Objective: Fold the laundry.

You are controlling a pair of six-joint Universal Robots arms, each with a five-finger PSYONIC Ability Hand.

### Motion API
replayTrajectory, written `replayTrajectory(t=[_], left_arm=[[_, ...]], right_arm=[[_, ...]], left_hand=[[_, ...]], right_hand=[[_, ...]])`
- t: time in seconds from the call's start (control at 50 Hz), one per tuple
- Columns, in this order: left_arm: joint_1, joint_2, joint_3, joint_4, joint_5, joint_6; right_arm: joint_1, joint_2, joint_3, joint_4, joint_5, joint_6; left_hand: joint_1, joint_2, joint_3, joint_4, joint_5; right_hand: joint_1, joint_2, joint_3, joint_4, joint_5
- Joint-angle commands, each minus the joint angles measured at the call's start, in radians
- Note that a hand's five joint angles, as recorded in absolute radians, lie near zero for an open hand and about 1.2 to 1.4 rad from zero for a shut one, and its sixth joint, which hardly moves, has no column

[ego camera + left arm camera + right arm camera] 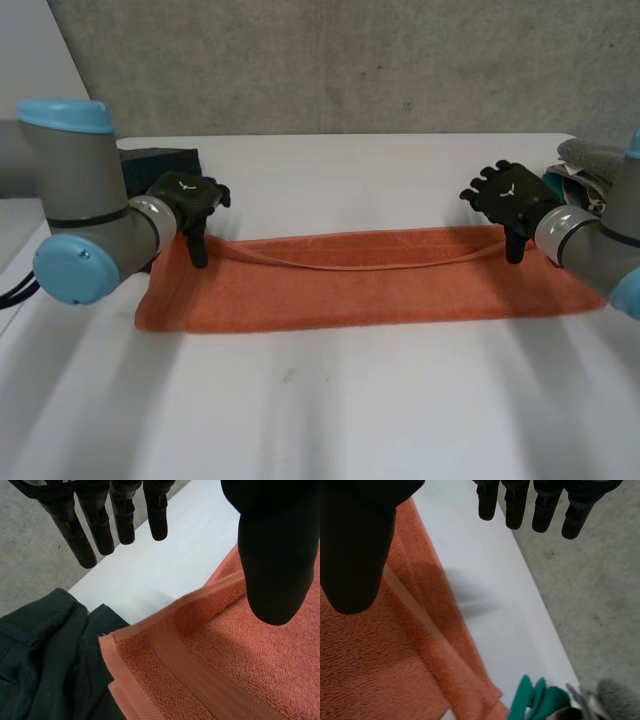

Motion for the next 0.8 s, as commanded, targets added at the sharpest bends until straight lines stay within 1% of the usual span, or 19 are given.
replayTrajectory(t=[0.02, 0.1, 0.24, 0.42, 0.6, 0.68, 0.72, 0.8], left_arm=[[0.004, -0.039, -0.032, 0.118, 0.003, 0.001], [0.005, -0.068, -0.039, 0.201, 0.015, 0.01], [0.007, -0.126, -0.021, 0.281, 0.023, 0.041], [0.004, -0.22, 0.053, 0.286, 0.029, 0.087], [0.014, -0.304, 0.166, 0.307, 0.018, 0.097], [0.034, -0.34, 0.249, 0.376, -0.017, 0.094], [0.051, -0.356, 0.293, 0.424, -0.049, 0.09], [0.065, -0.386, 0.364, 0.453, -0.064, 0.065]], right_arm=[[-0.006, 0.069, -0.021, -0.048, 0.005, 0.055], [-0.004, 0.103, -0.037, -0.099, 0.011, 0.07], [0.001, 0.152, -0.061, -0.189, 0.041, 0.079], [0.011, 0.235, -0.135, -0.2, 0.063, 0.078], [0.022, 0.299, -0.218, -0.226, 0.081, 0.085], [0.033, 0.315, -0.256, -0.329, 0.129, 0.122], [0.039, 0.315, -0.271, -0.431, 0.169, 0.167], [0.047, 0.327, -0.296, -0.576, 0.19, 0.239]], left_hand=[[0.002, 0.013, 0.012, 0.019, 0.027], [-0.001, 0.01, 0.01, 0.016, 0.025], [-0.016, -0.004, -0.005, 0.002, 0.01], [-0.03, -0.019, -0.02, -0.013, -0.005], [-0.054, -0.043, -0.043, -0.037, -0.028], [-0.054, -0.043, -0.043, -0.037, -0.028], [-0.054, -0.043, -0.043, -0.037, -0.028], [-0.054, -0.043, -0.043, -0.037, -0.028]], right_hand=[[-0.048, -0.033, -0.032, -0.032, -0.049], [-0.048, -0.033, -0.032, -0.032, -0.049], [-0.048, -0.033, -0.032, -0.032, -0.049], [-0.048, -0.033, -0.032, -0.032, -0.049], [-0.048, -0.033, -0.032, -0.032, -0.049], [-0.048, -0.033, -0.032, -0.032, -0.049], [-0.048, -0.033, -0.032, -0.032, -0.049], [-0.048, -0.033, -0.032, -0.032, -0.049]])
